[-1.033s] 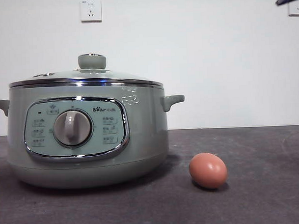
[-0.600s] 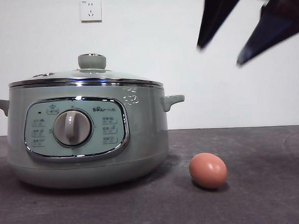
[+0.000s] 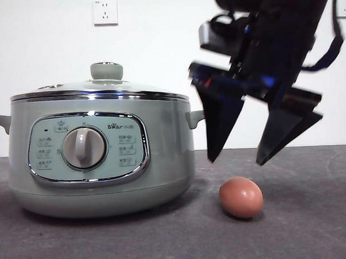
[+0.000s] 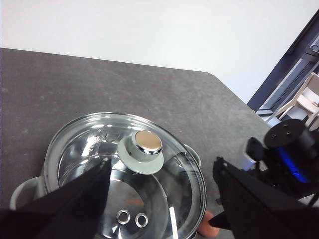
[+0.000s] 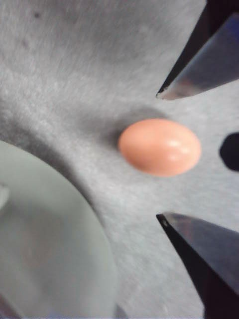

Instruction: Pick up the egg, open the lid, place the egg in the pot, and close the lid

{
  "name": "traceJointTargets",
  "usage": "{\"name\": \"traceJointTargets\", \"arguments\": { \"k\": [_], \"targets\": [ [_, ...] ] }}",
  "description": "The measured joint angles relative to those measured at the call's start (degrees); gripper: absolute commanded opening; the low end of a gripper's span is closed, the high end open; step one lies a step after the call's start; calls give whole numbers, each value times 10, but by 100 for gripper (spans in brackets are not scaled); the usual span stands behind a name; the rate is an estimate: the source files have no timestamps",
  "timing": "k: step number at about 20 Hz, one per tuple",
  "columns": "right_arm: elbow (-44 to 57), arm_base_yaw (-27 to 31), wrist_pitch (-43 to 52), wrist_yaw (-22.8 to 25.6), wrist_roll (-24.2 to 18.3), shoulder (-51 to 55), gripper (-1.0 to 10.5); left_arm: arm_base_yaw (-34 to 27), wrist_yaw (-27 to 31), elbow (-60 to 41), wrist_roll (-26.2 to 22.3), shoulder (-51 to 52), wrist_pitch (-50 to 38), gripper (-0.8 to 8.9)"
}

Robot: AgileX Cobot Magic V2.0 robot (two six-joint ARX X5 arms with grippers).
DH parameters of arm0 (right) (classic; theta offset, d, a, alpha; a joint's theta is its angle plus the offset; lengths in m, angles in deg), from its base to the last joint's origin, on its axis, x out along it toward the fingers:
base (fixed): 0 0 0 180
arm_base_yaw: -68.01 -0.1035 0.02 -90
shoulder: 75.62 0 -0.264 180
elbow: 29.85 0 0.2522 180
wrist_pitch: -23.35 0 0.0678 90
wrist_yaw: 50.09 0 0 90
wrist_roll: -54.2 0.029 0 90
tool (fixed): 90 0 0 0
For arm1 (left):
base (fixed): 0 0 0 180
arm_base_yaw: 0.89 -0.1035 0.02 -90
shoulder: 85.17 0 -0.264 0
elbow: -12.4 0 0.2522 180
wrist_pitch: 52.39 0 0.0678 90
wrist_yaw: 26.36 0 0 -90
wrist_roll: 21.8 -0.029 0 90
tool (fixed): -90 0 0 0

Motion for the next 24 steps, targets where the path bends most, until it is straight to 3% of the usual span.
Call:
{"name": "traceJointTargets", "arguments": {
  "k": [6, 10, 16, 21, 24],
  "targets": [
    [0, 0, 28, 0, 2, -81, 366, 0, 1, 0, 0, 0, 0, 346],
    [0, 0, 29, 0, 2, -92, -1, 0, 10, 0, 0, 0, 0, 346],
    [0, 0, -10, 15, 1, -62, -12, 1, 10, 0, 0, -14, -2, 346],
    [0, 1, -80, 65, 1, 92, -12, 52, 20, 0, -5, -96, -74, 351],
    [0, 4, -113, 102, 1, 178, -12, 109, 76, 0, -5, -146, -125, 356]
  ]
}}
